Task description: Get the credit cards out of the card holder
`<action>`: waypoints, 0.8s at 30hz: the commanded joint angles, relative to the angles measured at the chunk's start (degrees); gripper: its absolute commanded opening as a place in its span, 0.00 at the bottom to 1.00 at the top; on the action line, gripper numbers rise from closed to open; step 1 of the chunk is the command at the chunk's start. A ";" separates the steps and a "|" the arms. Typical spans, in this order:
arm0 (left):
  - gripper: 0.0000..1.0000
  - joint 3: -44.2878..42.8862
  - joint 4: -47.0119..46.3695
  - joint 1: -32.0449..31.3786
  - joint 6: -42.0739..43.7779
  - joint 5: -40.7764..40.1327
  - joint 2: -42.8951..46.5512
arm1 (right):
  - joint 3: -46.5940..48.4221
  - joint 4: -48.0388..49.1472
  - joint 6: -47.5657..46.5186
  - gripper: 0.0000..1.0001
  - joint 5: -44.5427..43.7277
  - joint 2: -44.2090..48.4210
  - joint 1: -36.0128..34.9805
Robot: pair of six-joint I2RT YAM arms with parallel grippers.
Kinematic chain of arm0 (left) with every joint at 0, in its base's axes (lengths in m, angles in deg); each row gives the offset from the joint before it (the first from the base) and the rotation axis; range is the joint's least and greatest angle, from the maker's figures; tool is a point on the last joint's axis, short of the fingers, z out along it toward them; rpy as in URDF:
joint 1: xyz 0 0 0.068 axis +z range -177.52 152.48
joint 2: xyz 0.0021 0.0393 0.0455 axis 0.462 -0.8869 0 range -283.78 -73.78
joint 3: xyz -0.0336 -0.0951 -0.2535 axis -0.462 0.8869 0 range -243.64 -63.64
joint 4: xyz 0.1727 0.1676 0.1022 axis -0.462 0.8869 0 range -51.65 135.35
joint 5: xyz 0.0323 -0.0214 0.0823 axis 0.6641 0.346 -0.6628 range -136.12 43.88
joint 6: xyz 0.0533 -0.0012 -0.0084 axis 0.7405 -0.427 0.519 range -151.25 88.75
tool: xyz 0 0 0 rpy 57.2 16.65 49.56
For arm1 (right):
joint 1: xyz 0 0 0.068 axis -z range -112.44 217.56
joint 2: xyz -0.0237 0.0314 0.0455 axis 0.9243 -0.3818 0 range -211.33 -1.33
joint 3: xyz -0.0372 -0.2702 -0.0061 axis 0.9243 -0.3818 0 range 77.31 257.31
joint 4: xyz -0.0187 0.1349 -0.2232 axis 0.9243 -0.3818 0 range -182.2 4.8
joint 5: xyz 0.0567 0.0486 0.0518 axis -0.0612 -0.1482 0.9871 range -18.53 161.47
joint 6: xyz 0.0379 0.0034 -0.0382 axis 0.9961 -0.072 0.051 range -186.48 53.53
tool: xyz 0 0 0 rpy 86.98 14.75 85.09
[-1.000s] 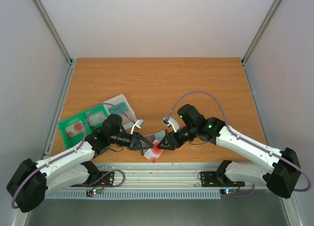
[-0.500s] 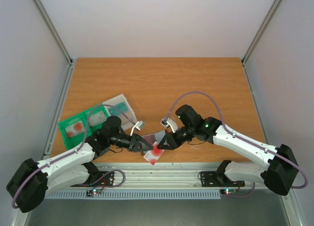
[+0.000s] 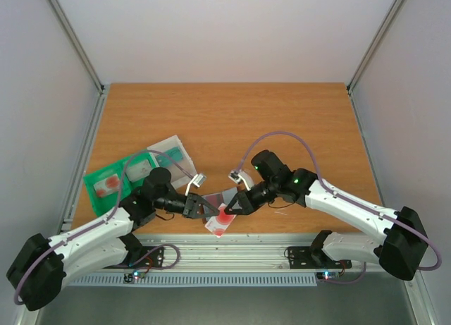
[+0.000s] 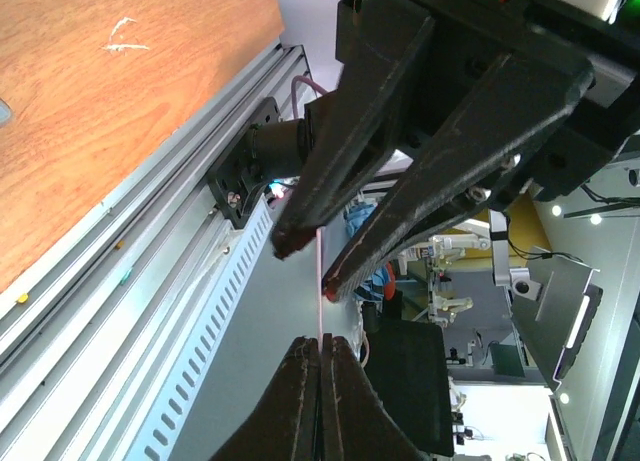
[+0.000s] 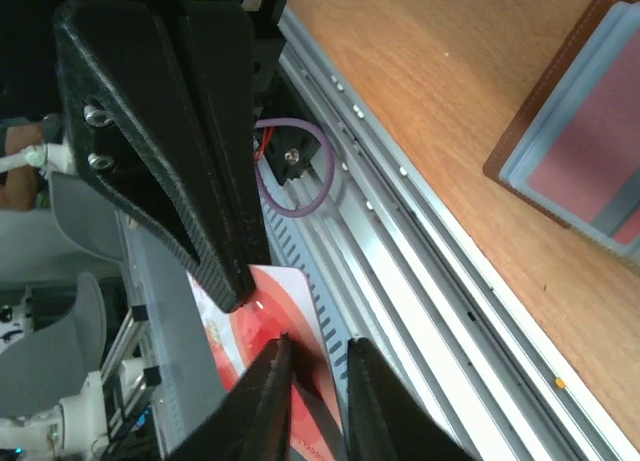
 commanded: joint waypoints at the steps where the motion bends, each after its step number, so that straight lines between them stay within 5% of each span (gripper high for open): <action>1: 0.00 -0.06 -1.51 -0.14 1.68 0.99 1.59 | -0.18 2.81 2.02 0.12 3.51 1.10 -0.08; 4: 0.02 -1.26 1.53 -0.08 2.89 0.29 1.84 | -0.32 4.70 2.78 0.02 5.53 2.02 -0.06; 7: 0.06 -3.01 5.54 -0.14 5.12 -1.53 3.17 | 0.43 5.34 5.76 0.01 5.45 3.55 -0.11; 14: 0.64 -9.23 22.50 -0.12 8.04 -23.36 12.72 | 1.85 5.62 8.77 0.01 1.07 5.72 0.04; 24: 0.87 -11.18 26.17 -0.08 0.53 -38.41 24.79 | 2.71 18.83 24.99 0.01 -4.88 7.64 2.04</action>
